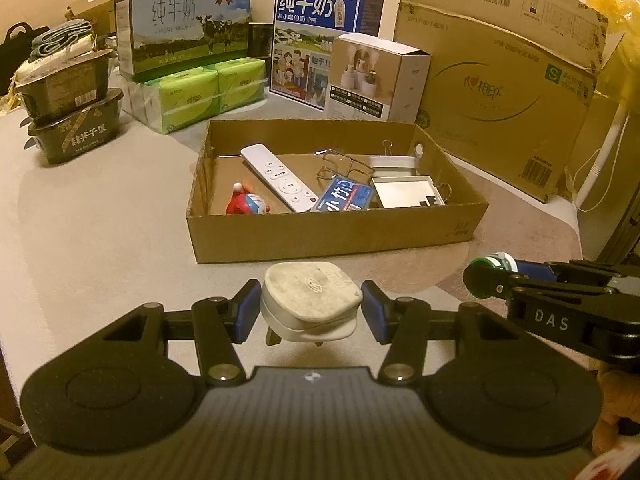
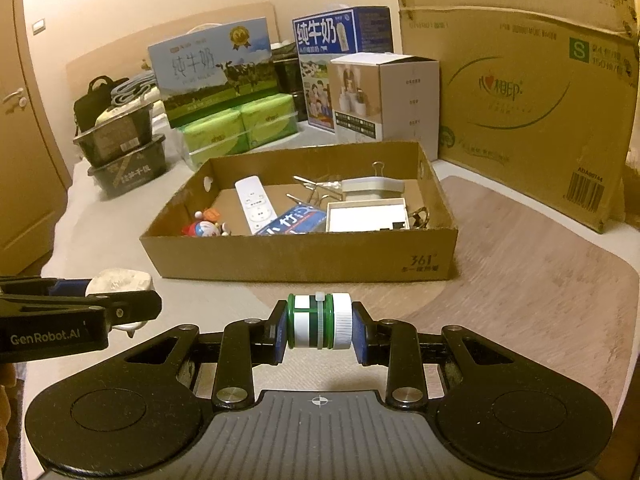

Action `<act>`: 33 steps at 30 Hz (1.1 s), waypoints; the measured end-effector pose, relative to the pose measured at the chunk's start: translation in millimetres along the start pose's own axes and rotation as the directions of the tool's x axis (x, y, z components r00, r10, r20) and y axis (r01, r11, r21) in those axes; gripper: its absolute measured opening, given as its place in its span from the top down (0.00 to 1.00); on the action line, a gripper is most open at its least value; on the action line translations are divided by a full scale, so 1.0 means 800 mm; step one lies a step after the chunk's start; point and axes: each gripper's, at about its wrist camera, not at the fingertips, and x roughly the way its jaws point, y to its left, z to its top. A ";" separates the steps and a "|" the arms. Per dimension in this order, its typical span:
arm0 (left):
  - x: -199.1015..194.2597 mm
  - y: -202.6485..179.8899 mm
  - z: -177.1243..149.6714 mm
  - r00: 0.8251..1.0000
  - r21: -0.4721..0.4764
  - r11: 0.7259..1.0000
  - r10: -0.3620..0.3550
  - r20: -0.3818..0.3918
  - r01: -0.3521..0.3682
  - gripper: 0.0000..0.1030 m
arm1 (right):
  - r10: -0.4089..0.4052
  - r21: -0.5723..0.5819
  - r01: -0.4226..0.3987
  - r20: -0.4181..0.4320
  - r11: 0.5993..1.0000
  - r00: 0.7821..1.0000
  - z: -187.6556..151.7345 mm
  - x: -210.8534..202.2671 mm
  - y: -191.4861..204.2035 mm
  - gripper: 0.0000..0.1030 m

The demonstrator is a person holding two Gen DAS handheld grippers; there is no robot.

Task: Organize rigid objects
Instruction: 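Carry the plug toward the box with the left tool while the right tool carries the spool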

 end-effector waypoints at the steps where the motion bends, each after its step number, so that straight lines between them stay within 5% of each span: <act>1: -0.001 0.000 0.000 1.000 -0.001 1.000 0.000 0.000 0.000 0.51 | 0.001 -0.002 -0.001 0.000 1.000 1.000 0.001 -0.001 0.000 0.69; 33: 0.011 0.021 0.057 1.000 0.022 1.000 -0.005 0.026 0.005 0.51 | 0.017 -0.070 -0.019 -0.042 0.997 0.999 0.068 0.026 -0.019 0.69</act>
